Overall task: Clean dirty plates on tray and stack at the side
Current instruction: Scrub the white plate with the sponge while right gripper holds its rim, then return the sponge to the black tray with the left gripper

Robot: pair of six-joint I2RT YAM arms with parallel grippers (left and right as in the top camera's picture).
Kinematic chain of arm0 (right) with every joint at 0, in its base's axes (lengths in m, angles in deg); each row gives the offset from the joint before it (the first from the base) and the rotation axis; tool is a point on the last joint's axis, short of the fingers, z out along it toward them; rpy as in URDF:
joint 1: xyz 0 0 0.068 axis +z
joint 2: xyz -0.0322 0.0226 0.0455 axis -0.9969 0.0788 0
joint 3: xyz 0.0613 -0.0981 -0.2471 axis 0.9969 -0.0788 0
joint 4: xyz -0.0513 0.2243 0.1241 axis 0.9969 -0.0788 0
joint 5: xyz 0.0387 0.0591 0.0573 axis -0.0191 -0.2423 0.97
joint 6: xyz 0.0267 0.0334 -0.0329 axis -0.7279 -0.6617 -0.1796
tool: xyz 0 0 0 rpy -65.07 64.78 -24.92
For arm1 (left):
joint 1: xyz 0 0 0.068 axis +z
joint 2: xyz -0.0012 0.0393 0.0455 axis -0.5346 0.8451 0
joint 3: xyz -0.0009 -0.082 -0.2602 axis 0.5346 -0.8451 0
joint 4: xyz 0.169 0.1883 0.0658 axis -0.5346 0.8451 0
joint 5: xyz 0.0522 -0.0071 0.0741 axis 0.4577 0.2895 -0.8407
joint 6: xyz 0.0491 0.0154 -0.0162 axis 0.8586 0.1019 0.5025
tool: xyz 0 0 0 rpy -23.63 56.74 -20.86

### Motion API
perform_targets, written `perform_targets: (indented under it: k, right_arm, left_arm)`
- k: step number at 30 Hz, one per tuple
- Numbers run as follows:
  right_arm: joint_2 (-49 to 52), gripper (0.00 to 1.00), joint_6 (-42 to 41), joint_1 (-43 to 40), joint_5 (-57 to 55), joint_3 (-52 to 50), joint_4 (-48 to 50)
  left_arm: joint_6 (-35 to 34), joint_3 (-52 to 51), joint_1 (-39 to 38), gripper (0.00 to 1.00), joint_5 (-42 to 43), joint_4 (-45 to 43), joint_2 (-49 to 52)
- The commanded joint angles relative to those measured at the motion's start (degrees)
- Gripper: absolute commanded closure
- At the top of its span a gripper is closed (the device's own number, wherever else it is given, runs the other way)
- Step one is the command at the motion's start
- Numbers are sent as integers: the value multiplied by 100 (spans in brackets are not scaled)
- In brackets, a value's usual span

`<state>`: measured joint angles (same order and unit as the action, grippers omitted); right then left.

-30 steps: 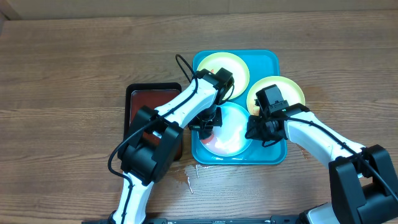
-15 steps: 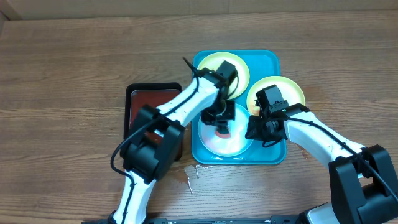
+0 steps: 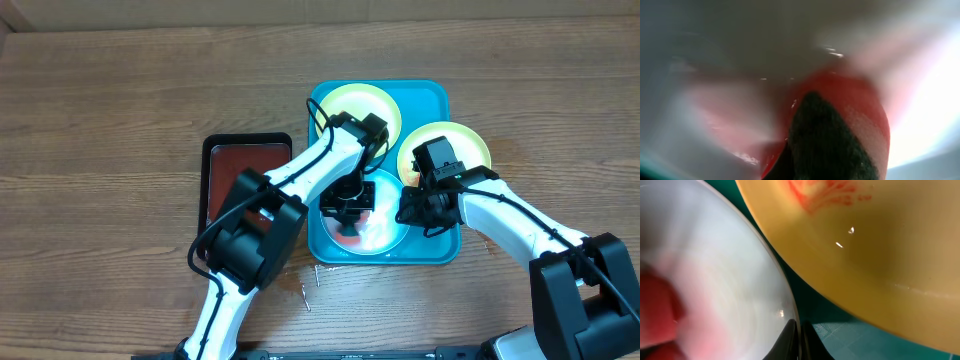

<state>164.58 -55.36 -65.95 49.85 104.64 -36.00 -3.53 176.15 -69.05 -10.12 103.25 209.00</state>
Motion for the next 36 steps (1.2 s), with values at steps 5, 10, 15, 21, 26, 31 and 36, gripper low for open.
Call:
perform_targets:
  k: [5, 10, 15, 21, 26, 31, 36]
  right_arm:
    - [13, 96, 7, 24, 7, -13, 24]
    - [13, 96, 7, 24, 7, -13, 26]
    - [13, 96, 9, 24, 4, -13, 26]
    - [13, 96, 9, 24, 4, -13, 26]
    - [13, 96, 9, 24, 4, -13, 26]
    - [13, 96, 9, 24, 4, -13, 28]
    - [13, 96, 9, 24, 7, -13, 28]
  left_arm:
    - [-181, 120, 293, 96, -1956, 168, 168]
    - [-254, 122, 433, 95, -1263, 203, -66]
    - [164, 122, 498, 96, -205, 26, -750]
    - [267, 122, 713, 96, -146, 291, -1921]
    - [308, 120, 1226, 96, -1279, 804, -2752]
    - [352, -127, 1755, 96, -2752, 1003, -2796]
    - [354, -1405, 2258, 96, -2562, 129, -2771]
